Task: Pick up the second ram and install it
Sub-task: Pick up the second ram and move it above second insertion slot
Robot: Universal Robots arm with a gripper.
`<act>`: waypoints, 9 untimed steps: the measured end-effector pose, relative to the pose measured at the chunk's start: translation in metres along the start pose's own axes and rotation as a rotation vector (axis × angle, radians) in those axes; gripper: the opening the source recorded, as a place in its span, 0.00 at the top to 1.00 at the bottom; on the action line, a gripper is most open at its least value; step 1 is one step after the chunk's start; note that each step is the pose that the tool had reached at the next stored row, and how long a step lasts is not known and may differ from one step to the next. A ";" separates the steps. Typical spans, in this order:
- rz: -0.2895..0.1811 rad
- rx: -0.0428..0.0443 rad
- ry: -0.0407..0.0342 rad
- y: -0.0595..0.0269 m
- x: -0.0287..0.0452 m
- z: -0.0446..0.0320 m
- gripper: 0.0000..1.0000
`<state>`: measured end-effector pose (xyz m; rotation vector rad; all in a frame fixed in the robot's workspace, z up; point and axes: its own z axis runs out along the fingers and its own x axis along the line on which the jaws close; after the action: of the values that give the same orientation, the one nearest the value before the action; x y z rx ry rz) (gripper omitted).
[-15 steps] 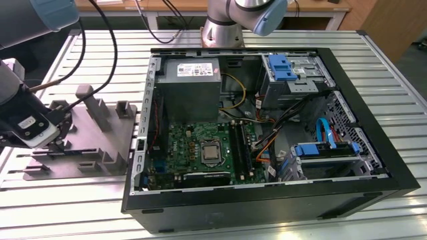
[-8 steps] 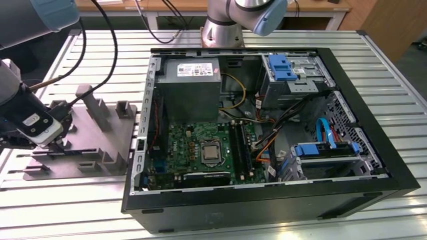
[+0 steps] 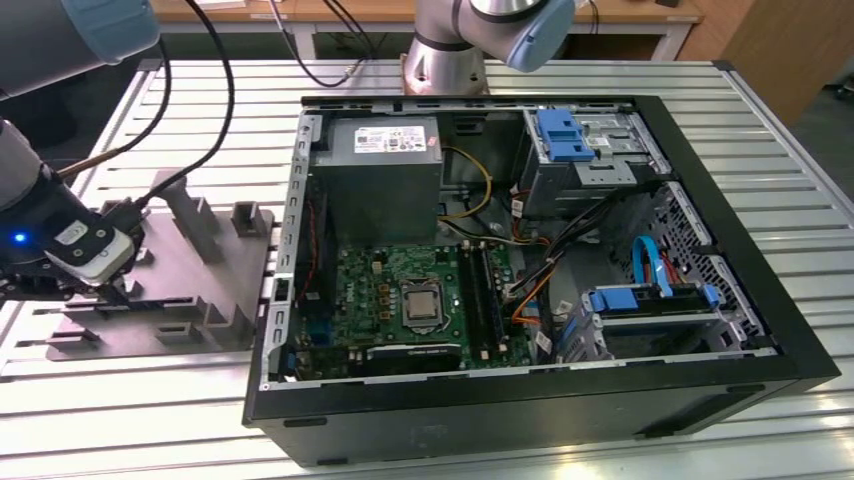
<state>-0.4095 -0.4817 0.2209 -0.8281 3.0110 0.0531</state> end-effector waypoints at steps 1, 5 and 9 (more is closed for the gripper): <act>-0.013 -0.0003 0.0004 0.0000 0.0000 0.0000 0.89; -0.062 -0.0016 0.0018 0.0000 0.0000 0.0000 0.89; -0.112 -0.0030 0.0031 0.0000 0.0000 0.0001 0.89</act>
<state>-0.4095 -0.4817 0.2208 -0.9957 2.9618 0.0546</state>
